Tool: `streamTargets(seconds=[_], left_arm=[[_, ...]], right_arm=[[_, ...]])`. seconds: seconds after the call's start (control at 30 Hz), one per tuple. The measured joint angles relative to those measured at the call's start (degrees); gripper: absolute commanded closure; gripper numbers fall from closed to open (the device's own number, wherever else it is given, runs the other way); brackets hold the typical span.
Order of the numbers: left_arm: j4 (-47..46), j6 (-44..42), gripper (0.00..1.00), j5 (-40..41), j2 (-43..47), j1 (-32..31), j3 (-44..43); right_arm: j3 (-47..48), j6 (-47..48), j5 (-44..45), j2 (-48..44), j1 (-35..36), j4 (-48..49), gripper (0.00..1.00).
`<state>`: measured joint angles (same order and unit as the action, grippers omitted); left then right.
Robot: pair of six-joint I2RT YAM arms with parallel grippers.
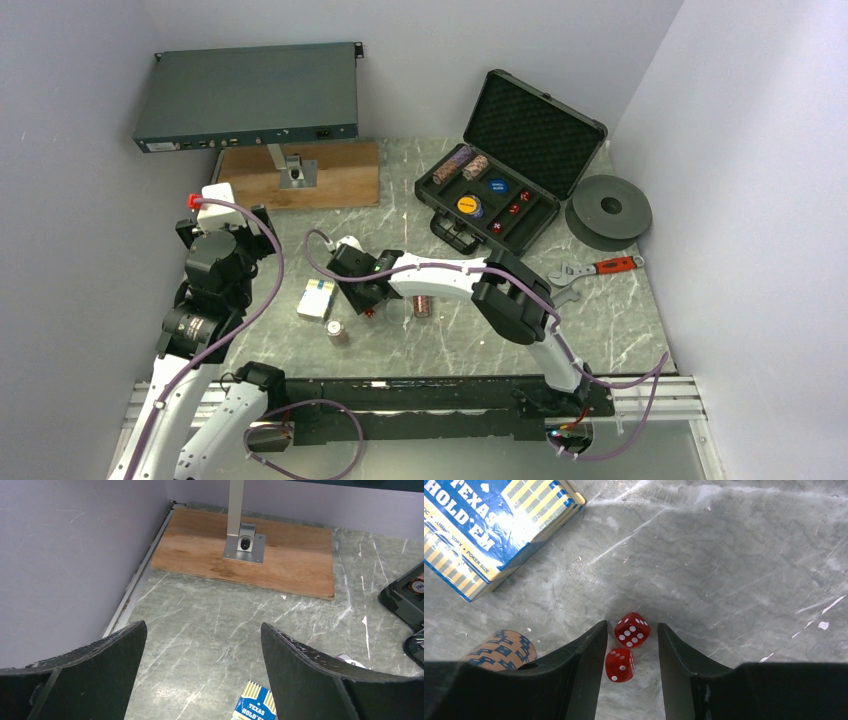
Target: Pack up texas hold em set
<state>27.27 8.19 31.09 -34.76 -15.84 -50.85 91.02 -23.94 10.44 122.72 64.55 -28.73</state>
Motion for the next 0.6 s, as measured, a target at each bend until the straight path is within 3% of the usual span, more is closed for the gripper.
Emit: streamTargets(seconds=[0.6], left_arm=[[0.0, 0.0, 0.1, -0.3, 0.0, 0.0, 0.0]], right_arm=[[1.3, 0.7, 0.0, 0.9, 0.0, -0.8, 0.59]])
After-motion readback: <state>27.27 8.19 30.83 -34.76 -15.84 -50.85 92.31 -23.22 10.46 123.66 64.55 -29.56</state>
